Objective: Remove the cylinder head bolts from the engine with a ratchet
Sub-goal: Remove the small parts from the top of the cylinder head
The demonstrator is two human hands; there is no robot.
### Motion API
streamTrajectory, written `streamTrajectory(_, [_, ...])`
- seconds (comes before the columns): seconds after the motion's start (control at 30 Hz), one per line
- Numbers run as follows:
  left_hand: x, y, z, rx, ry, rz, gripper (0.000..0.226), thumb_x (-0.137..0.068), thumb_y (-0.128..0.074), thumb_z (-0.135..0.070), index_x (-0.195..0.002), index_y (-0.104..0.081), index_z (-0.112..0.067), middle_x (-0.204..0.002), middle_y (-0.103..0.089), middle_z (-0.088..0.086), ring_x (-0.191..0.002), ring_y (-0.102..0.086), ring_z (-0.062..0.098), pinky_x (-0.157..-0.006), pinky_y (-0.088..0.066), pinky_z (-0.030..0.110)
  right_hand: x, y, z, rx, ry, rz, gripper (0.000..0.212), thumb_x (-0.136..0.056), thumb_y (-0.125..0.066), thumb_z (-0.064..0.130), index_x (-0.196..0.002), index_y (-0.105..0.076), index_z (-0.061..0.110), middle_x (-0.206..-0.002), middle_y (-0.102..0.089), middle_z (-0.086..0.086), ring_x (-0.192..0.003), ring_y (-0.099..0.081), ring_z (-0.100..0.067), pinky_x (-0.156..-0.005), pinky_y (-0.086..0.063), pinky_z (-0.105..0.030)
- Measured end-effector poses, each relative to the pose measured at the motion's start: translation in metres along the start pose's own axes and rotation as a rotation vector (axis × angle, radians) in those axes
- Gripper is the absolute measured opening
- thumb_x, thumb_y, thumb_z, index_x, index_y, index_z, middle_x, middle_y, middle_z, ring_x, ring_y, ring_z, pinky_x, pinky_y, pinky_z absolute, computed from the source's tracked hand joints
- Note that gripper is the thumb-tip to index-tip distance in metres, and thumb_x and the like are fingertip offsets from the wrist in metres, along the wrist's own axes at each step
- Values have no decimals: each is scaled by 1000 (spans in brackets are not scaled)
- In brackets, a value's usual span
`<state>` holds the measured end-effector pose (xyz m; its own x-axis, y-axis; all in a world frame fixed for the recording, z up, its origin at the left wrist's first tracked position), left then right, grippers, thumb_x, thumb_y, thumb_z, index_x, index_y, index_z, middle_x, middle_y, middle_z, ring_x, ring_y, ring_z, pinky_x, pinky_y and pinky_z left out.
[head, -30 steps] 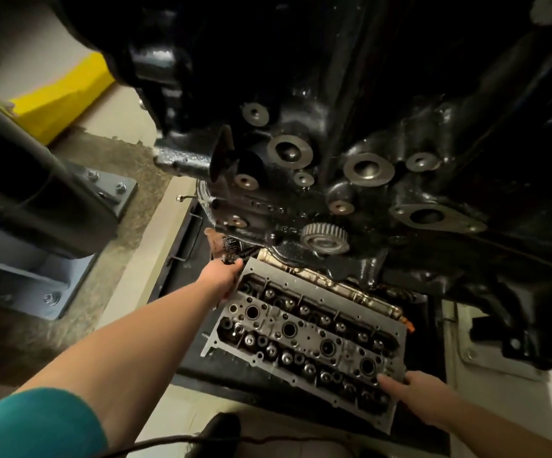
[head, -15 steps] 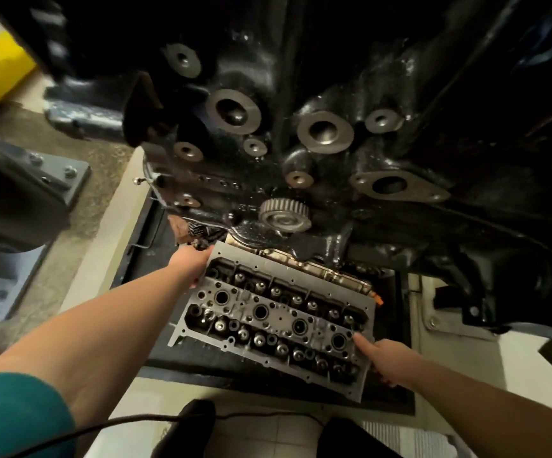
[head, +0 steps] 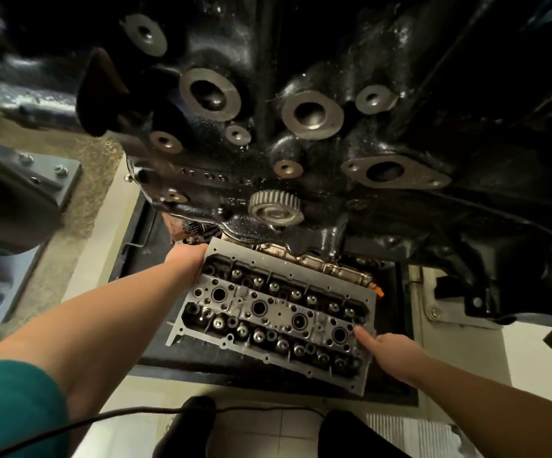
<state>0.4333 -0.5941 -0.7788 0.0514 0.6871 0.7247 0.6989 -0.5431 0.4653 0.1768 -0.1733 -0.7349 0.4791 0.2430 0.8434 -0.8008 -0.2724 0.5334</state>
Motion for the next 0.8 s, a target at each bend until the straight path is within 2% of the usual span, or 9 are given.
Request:
streamTrajectory(0.1, [9,4,13,77,68,-22,35,-76,-82,-39,-93,-71,-10,-98,-75,11,-87,-72,31,-85,-62,41,6,3,0,13,18,-66,110,-52,-2,107,-80,-76,32,-77,-73,13,-77,-67,-2,-64,-45,-25])
streamTrajectory(0.2, [28,14,27,141,85,-47,38,-76,-80,-40,-94,-72,-8,-92,-75,11,-85,-73,33,-86,-63,46,18,9,2,60,45,-92,107,-56,-2,105,-76,-74,29,-71,-72,11,-72,-68,-3,-61,-46,-25])
streamTrajectory(0.27, [48,25,35,170,71,-74,36,-78,-79,-44,-82,-67,-11,-88,-73,11,-80,-71,32,-80,-61,43,32,13,1,74,64,-82,104,-59,-4,103,-74,-73,26,-69,-71,9,-69,-68,-5,-61,-47,-27])
streamTrajectory(0.33, [71,37,40,194,60,-108,37,-79,-77,-46,-78,-63,-11,-85,-71,12,-78,-69,32,-73,-58,39,50,20,0,87,86,-73,102,-62,-6,101,-75,-72,24,-71,-70,7,-70,-68,-8,-63,-49,-28])
streamTrajectory(0.47, [129,69,35,201,27,-150,35,-87,-69,-39,-81,-65,-5,-79,-67,11,-74,-65,31,-56,-45,30,99,34,4,171,119,-50,102,-73,-9,93,-100,-76,21,-98,-74,0,-89,-68,-15,-79,-51,-29])
streamTrajectory(0.57, [171,96,27,211,-36,-174,31,-86,-66,-35,-87,-68,-4,-80,-67,11,-73,-64,30,-58,-46,31,136,40,10,225,145,-12,99,-81,-11,90,-106,-77,21,-108,-73,-5,-102,-67,-21,-84,-46,-29])
streamTrajectory(0.67, [204,126,14,88,-135,-180,36,-88,-65,-39,-99,-72,-5,-81,-67,9,-72,-63,27,-58,-46,30,174,50,17,209,171,-18,98,-82,-15,91,-112,-77,22,-118,-72,-6,-111,-66,-22,-95,-48,-30])
streamTrajectory(0.73, [221,149,10,57,-197,-187,44,-92,-64,-40,-108,-72,0,-88,-70,14,-75,-62,29,-63,-46,33,198,54,18,213,152,-26,96,-87,-19,90,-126,-72,20,-133,-66,-8,-123,-62,-25,-101,-47,-29])
streamTrajectory(0.8, [234,166,5,106,-257,-169,49,-97,-60,-38,-119,-68,5,-108,-70,26,-87,-59,29,-79,-51,39,226,57,22,199,136,-32,97,-87,-22,90,-130,-69,17,-138,-63,-8,-125,-60,-25,-99,-47,-28])
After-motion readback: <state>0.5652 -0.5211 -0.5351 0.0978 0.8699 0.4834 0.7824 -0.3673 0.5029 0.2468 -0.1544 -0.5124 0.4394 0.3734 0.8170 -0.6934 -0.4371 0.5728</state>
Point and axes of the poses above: each hand's wrist, its own x-axis away from the middle knuckle, its own y-axis out of the back of the hand, z = x × y, the point moved 7 cm from there along -x, towards the middle knuckle
